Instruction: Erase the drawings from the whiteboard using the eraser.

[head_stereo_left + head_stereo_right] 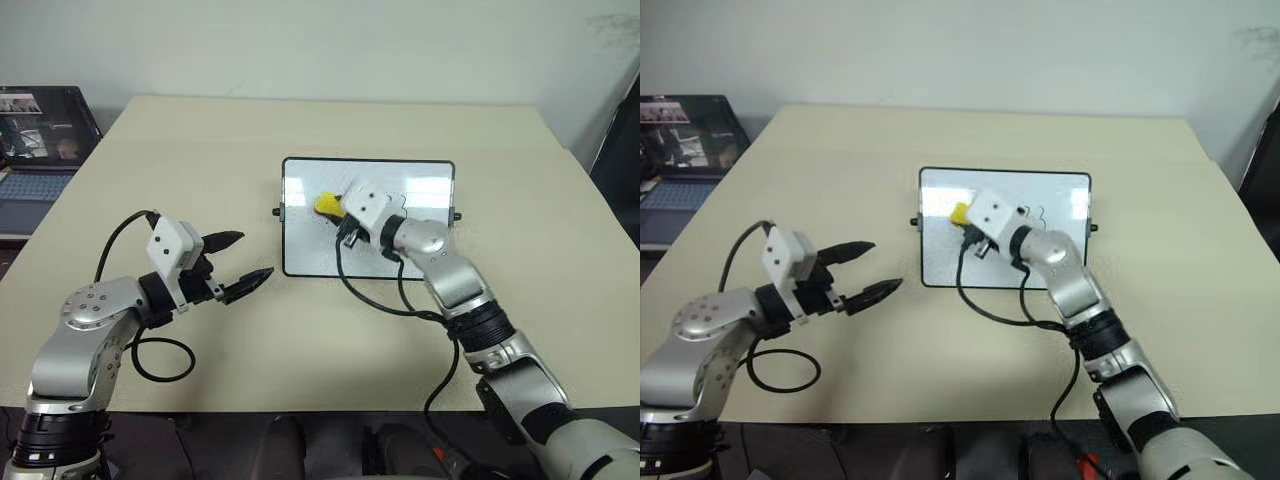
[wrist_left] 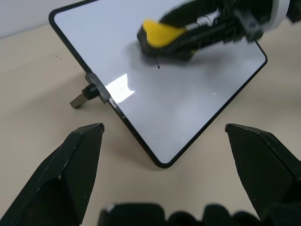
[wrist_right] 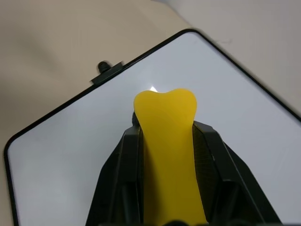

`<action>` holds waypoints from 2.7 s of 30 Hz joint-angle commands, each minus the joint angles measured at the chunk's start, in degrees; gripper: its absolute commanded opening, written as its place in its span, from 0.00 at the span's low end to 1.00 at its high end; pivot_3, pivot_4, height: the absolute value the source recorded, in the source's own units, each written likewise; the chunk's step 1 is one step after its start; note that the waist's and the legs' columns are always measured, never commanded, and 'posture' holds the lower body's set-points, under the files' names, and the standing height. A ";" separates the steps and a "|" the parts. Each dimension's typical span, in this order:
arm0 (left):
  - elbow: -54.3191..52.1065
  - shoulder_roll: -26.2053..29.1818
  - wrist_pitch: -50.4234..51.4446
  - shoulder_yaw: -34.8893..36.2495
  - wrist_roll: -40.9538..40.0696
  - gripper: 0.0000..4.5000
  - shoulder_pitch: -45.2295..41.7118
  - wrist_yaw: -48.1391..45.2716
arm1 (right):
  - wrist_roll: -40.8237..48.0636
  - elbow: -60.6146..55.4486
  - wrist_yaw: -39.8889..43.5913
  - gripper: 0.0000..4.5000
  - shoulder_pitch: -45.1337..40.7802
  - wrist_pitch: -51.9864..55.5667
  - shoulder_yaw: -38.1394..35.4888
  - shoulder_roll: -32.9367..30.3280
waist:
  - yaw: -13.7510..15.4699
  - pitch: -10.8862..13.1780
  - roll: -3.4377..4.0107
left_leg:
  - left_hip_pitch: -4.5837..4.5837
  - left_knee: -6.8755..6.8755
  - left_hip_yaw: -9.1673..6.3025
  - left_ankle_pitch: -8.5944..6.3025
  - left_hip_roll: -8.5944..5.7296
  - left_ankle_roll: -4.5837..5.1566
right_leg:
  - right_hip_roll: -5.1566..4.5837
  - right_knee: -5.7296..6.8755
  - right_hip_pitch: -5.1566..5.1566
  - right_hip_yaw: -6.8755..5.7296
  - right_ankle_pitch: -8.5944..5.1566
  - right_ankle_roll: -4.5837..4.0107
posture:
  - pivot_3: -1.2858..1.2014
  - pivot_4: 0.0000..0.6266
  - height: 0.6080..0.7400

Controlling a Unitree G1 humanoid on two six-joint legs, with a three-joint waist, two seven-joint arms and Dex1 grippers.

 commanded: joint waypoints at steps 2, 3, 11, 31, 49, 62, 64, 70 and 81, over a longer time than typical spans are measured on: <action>-1.06 0.07 -1.04 0.34 -0.05 1.00 -0.63 -0.14 | -3.66 -2.56 -2.37 0.24 -3.33 1.80 -1.84 -3.72 | 0.02 0.01 0.01 | -0.09 -0.01 0.05 -0.02 -0.06 -0.03 | 0.03 -0.08 -0.08 0.01 0.00 0.00 | 0.52 0.24 1.00; -0.97 0.05 -1.10 0.25 -0.04 1.00 -0.69 -0.16 | -4.07 -1.65 -2.80 0.24 -3.93 1.80 -1.89 -4.33 | 0.00 0.00 0.01 | -0.09 -0.05 0.07 -0.02 -0.06 -0.04 | 0.03 -0.14 -0.09 0.02 0.00 0.00 | 0.52 0.24 1.00; -0.93 -0.19 -1.08 -0.44 0.08 1.00 -1.24 -0.22 | -7.13 4.85 -2.49 0.24 -5.73 1.05 1.16 -6.16 | -0.27 0.01 0.02 | -0.04 -0.06 0.15 -0.03 -0.08 -0.03 | 0.04 -0.15 -0.07 0.09 -0.01 0.00 | 0.52 0.24 1.00; -0.89 -0.86 -1.62 -0.12 0.69 1.00 -0.45 0.19 | -8.39 -1.97 4.23 0.24 -3.02 -0.37 5.37 -6.44 | -0.11 0.00 0.00 | 0.10 0.08 0.01 -0.01 -0.08 -0.02 | 0.05 0.06 0.10 -0.02 0.00 -0.01 | 0.52 0.24 1.00; -0.01 -0.22 -1.35 0.27 0.67 1.00 -0.73 -0.87 | -15.05 7.28 -2.25 0.24 -12.08 -6.98 8.10 -4.50 | -0.16 0.03 0.05 | -0.01 0.01 0.07 -0.02 -0.07 -0.03 | 0.07 0.01 -0.07 0.02 0.00 -0.01 | 0.52 0.24 1.00; -0.41 0.00 -0.82 0.44 0.37 1.00 -1.03 -1.35 | -19.90 9.12 1.24 0.24 -6.72 -10.21 12.35 -6.34 | -0.14 0.02 0.03 | 0.02 0.03 0.05 -0.01 -0.07 -0.03 | 0.07 0.04 -0.02 0.00 0.00 -0.01 | 0.52 0.24 1.00; -0.38 -0.04 -0.83 0.35 0.38 1.00 -1.07 -1.39 | -20.33 8.61 2.49 0.24 -5.68 -9.97 12.93 -6.74 | -0.13 0.02 0.03 | 0.04 0.06 0.03 -0.01 -0.07 -0.03 | 0.07 0.08 0.00 -0.01 0.00 -0.01 | 0.52 0.24 1.00; -0.24 -0.17 -0.85 -0.08 0.50 1.00 -1.31 -1.49 | -20.49 6.01 7.73 0.24 -3.07 -7.93 13.73 -7.64 | -0.12 0.01 0.02 | 0.11 0.19 -0.04 -0.01 -0.08 -0.02 | 0.07 0.13 0.14 -0.06 0.00 -0.01 | 0.52 0.24 1.00; 0.25 0.13 -0.70 0.08 0.39 1.00 -1.53 -1.90 | -9.19 -4.77 9.01 0.24 -7.36 4.17 2.12 -1.09 | -0.21 0.04 0.06 | 0.00 0.20 -0.02 -0.01 -0.06 -0.03 | 0.09 0.11 0.02 -0.05 0.00 -0.01 | 0.52 0.24 1.00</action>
